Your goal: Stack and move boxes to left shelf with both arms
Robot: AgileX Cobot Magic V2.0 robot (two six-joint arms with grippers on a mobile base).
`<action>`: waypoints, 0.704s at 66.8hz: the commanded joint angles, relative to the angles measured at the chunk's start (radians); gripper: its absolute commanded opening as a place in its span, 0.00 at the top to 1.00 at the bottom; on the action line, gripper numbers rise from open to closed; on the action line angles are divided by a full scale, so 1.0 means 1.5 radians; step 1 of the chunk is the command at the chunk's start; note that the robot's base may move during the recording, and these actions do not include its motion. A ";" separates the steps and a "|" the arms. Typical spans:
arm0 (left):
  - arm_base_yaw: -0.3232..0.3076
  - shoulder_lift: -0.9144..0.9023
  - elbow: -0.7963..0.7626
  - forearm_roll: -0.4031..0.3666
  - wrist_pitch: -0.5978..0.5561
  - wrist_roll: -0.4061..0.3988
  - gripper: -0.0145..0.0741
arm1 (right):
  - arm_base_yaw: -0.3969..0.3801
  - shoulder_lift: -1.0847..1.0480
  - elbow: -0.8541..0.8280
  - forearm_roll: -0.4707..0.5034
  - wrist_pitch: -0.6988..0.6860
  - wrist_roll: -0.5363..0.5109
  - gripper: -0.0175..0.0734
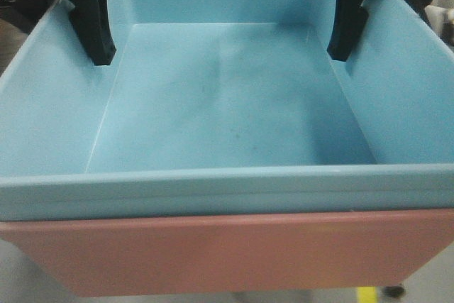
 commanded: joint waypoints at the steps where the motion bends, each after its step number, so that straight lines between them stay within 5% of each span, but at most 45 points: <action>1: -0.004 -0.028 -0.026 0.017 -0.030 0.001 0.84 | -0.002 -0.036 -0.019 -0.006 -0.027 -0.002 0.75; 47: -0.004 -0.028 -0.026 0.017 -0.031 0.001 0.84 | -0.002 -0.036 -0.019 -0.006 -0.027 -0.002 0.75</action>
